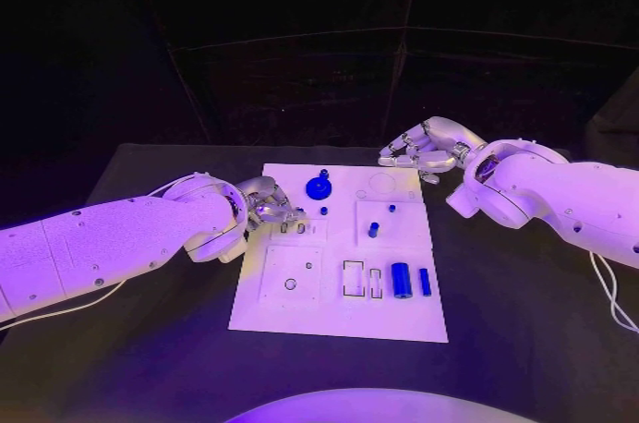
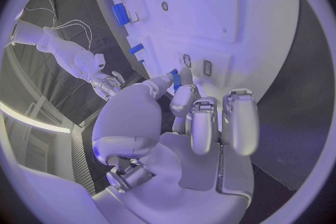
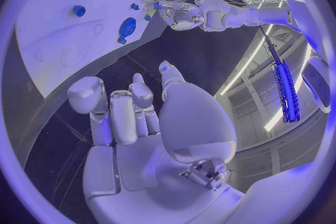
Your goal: Assemble the parts on the task board
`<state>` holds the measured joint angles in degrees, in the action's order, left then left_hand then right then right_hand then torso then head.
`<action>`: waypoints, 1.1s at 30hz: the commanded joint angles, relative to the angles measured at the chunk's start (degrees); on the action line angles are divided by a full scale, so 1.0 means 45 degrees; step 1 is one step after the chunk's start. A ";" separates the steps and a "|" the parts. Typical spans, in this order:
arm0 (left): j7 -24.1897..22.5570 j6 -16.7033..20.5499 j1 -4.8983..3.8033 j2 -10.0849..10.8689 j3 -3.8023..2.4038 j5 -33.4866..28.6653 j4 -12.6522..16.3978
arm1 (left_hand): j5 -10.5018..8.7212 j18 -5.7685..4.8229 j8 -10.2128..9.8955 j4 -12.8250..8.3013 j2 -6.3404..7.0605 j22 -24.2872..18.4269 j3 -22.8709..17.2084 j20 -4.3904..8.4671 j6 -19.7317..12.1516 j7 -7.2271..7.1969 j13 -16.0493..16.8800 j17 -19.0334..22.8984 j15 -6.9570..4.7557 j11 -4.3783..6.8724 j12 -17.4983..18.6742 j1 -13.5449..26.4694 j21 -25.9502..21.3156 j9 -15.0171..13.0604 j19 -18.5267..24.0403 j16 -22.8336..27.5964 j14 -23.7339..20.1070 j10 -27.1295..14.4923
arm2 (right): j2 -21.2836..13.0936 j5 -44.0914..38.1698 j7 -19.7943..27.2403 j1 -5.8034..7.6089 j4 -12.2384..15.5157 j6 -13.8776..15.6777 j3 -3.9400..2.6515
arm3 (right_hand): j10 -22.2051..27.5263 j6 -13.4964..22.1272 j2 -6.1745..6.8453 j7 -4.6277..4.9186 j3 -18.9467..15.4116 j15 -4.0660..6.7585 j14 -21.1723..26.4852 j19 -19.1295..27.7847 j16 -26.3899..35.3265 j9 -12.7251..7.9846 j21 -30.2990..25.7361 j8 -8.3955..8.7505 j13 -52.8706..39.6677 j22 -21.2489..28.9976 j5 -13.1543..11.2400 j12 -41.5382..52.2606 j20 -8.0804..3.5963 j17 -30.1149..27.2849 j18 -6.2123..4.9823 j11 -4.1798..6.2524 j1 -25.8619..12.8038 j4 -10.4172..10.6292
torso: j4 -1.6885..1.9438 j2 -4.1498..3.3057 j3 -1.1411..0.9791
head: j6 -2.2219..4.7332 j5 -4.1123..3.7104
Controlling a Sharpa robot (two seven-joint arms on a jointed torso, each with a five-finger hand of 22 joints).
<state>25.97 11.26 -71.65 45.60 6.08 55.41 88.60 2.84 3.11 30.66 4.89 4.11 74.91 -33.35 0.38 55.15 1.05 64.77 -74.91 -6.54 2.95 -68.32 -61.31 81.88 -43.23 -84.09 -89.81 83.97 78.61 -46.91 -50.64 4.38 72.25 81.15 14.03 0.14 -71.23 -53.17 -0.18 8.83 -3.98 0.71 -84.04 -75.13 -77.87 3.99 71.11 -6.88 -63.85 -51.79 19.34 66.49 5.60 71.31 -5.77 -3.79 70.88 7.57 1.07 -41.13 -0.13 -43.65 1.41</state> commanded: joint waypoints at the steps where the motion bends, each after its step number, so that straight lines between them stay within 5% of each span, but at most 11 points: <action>1: 0.0071 -0.0461 -0.0036 -0.0013 -0.0002 -0.0274 -0.0013 | 0.0066 -0.0126 -0.0026 -0.0309 -0.0071 0.0862 -0.0684 -0.0085 -0.0071 0.0054 -0.0029 -0.3354 0.0078 -0.0023 0.0091 -0.0002 -0.0056 0.0003 -0.0518 -0.0042 0.1341 -0.0092 | 0.0013 0.0057 0.0036 0.0023 -0.0006 -0.0111 -0.0007 | 0.0054 -0.0020 -0.0087 -0.0028 -0.0074 0.0043 -0.0480 -0.0009 0.0075 0.0004 -0.0066 -0.0056 0.0013 0.0007 0.0082 0.0038 -0.0122 0.0023 -0.0230 0.0017 0.0023 -0.0002 | 0.0021 -0.0003 0.0010 | -0.0012 -0.0016; 9: 0.0008 -0.1393 -0.0326 -0.0040 0.0000 -0.1086 -0.0190 | 0.0097 -0.0080 0.0149 -0.1021 -0.0074 0.0662 -0.2648 -0.0136 -0.0084 0.0114 -0.0009 -0.3354 0.0137 -0.0071 0.0078 0.0472 -0.0238 -0.0102 -0.0443 -0.0042 0.1341 -0.0036 | 0.0032 0.0057 0.0039 0.0023 -0.0031 -0.0118 -0.0006 | 0.0054 -0.0020 -0.0087 -0.0028 -0.0074 0.0043 -0.0480 -0.0009 0.0075 0.0004 -0.0066 -0.0056 0.0013 0.0007 0.0082 0.0038 -0.0122 0.0023 -0.0230 0.0017 0.0023 -0.0002 | 0.0011 0.0000 0.0001 | -0.0035 -0.0007; 24: 0.1422 -0.4709 -0.1634 -0.0942 0.0037 -0.2398 -0.1492 | 0.0135 -0.0063 0.0322 -0.1939 -0.0232 0.0611 -0.3864 -0.0166 0.0004 0.0081 -0.0025 -0.3354 0.0149 -0.0075 0.0098 0.1744 -0.0320 -0.0204 -0.0400 -0.0042 0.1341 -0.0009 | 0.0066 0.0057 0.0013 0.0024 -0.0035 -0.0088 -0.0006 | 0.0054 -0.0020 -0.0087 -0.0028 -0.0074 0.0043 -0.0480 -0.0009 0.0075 0.0004 -0.0066 -0.0056 0.0013 0.0007 0.0082 0.0038 -0.0122 0.0023 -0.0230 0.0017 0.0023 -0.0002 | 0.0020 0.0004 -0.0009 | -0.0051 0.0013; 33: 0.2074 -0.6023 -0.1911 -0.1641 0.0131 -0.2595 -0.2198 | 0.0244 -0.0049 0.0377 -0.2278 -0.0321 0.0558 -0.4130 -0.0185 0.0069 0.0068 -0.0015 -0.3354 0.0167 -0.0076 0.0095 0.2267 -0.0380 -0.0241 -0.0364 -0.0042 0.1341 0.0012 | 0.0077 0.0057 0.0006 0.0025 -0.0019 -0.0078 -0.0006 | 0.0054 -0.0020 -0.0087 -0.0028 -0.0074 0.0043 -0.0480 -0.0009 0.0075 0.0004 -0.0066 -0.0056 0.0013 0.0007 0.0082 0.0038 -0.0122 0.0023 -0.0230 0.0017 0.0023 -0.0002 | 0.0012 0.0009 -0.0003 | -0.0060 0.0034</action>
<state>32.66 -10.97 -80.08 38.51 6.63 45.21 79.13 3.59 3.11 32.01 1.86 2.95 74.90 -44.80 -0.01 54.99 1.42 64.64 -74.90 -6.13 2.74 -68.06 -51.35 80.35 -44.28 -84.11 -89.81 83.96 78.41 -46.59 -50.62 4.26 72.25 80.99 13.88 0.14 -71.23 -53.18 -0.18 8.83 -3.98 0.71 -84.04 -75.13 -77.87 3.98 71.11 -6.87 -63.86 -51.80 19.34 66.49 5.60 71.35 -5.76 -3.79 70.88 7.57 1.13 -41.11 -0.18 -43.90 1.56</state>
